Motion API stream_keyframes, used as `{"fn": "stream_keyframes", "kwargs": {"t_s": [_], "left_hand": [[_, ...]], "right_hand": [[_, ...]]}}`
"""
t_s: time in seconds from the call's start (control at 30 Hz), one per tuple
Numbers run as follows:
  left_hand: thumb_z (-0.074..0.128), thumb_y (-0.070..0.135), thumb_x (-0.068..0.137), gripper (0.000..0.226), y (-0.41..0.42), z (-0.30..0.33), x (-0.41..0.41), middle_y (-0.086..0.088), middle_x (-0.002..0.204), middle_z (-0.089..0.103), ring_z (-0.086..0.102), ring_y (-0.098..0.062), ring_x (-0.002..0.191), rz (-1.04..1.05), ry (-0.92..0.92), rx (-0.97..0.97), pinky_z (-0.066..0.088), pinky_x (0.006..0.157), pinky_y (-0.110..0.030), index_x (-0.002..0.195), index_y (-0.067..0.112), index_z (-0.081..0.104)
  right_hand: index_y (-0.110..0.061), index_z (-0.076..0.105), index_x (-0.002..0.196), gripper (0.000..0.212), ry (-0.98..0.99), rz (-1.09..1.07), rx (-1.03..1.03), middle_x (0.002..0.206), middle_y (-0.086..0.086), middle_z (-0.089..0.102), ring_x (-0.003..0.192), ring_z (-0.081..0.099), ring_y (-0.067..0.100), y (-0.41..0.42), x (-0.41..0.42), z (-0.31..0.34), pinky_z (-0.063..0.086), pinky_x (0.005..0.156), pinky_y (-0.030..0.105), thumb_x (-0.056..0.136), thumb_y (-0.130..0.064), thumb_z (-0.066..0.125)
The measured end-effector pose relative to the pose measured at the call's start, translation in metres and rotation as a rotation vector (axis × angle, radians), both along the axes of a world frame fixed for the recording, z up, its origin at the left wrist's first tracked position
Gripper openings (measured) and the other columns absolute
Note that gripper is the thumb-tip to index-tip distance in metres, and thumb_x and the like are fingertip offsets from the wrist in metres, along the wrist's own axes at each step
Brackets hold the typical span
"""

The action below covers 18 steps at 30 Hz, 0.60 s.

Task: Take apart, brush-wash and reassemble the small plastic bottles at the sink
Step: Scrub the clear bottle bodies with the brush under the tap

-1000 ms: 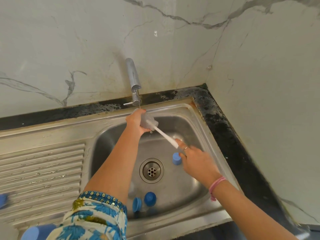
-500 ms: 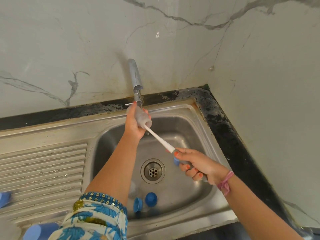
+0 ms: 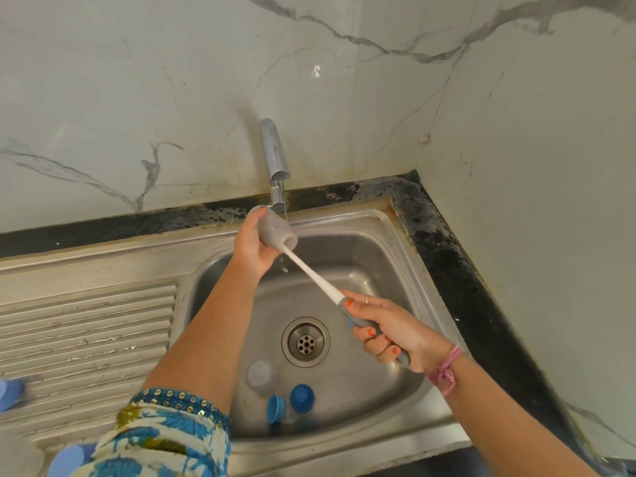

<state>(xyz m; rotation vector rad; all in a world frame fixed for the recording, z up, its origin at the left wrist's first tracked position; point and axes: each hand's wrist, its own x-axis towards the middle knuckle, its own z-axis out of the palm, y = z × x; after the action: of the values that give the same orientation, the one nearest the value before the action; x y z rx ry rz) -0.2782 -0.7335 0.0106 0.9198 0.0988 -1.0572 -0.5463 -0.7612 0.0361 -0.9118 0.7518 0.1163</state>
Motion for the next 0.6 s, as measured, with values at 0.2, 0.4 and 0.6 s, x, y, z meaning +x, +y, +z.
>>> {"fn": "stream_keyframes", "kwargs": {"t_s": [0.2, 0.4, 0.6], "left_hand": [[0.068, 0.025, 0.088, 0.044, 0.003, -0.009, -0.01, -0.017, 0.107, 0.056, 0.062, -0.032, 0.09, -0.01, 0.008, 0.085, 0.056, 0.067, -0.049, 0.124, 0.011, 0.049], [0.066, 0.025, 0.091, 0.042, 0.001, -0.008, -0.004, -0.017, 0.111, 0.057, 0.063, -0.031, 0.092, -0.028, -0.023, 0.132, 0.057, 0.066, -0.05, 0.127, 0.01, 0.049], [0.068, 0.024, 0.089, 0.044, -0.004, 0.0, -0.002, -0.016, 0.115, 0.057, 0.063, -0.031, 0.097, -0.028, -0.038, 0.116, 0.057, 0.065, -0.048, 0.127, 0.011, 0.049]], "right_hand": [[-0.03, 0.055, 0.128, 0.032, -0.086, -0.14, 0.21, 0.062, -0.002, 0.03, 0.036, 0.024, 0.002, -0.002, 0.0, 0.004, 0.015, 0.03, 0.012, 0.097, -0.027, 0.049], [-0.033, 0.055, 0.128, 0.03, 0.057, -0.029, -0.16, 0.061, -0.001, 0.036, 0.044, 0.024, 0.007, -0.014, -0.007, 0.003, 0.017, 0.036, 0.017, 0.098, -0.029, 0.051], [-0.03, 0.054, 0.129, 0.035, 0.005, -0.055, -0.013, 0.06, -0.001, 0.033, 0.037, 0.023, 0.003, -0.007, -0.013, 0.007, 0.015, 0.032, 0.014, 0.094, -0.03, 0.052]]}}
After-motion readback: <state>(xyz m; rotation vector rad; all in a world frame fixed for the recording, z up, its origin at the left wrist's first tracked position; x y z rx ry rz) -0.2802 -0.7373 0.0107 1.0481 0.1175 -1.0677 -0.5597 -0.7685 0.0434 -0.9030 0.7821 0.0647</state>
